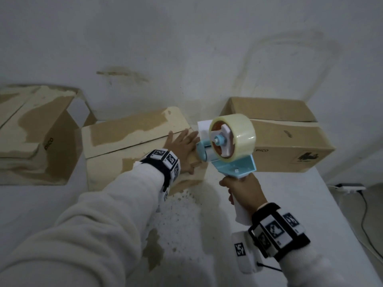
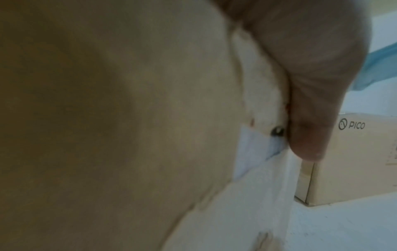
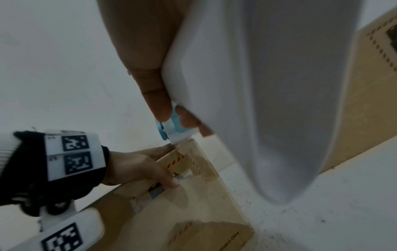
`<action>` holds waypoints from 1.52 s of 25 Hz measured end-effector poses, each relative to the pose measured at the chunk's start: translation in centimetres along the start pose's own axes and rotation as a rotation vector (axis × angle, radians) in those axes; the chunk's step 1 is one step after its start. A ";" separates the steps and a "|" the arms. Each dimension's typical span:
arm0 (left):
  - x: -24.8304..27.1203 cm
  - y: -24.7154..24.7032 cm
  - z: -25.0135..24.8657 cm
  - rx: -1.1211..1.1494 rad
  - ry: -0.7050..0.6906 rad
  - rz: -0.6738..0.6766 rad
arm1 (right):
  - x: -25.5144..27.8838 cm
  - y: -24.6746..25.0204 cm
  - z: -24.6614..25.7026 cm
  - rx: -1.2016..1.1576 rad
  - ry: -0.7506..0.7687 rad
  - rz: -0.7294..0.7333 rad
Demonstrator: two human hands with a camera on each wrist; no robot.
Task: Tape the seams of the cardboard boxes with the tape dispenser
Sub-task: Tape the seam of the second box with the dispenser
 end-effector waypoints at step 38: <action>-0.5 1.2 -2.9 0.232 0.132 0.012 | -1.7 -2.2 -7.1 -0.174 -0.114 0.197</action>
Point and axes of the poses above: each hand's wrist, its own x-axis away from the middle knuckle, its own y-axis out of the back of the hand, z = x × y, the point moved 3 cm from there along -x, towards the middle knuckle, and after that the axes turned 12 degrees about x, right-handed, at the moved point
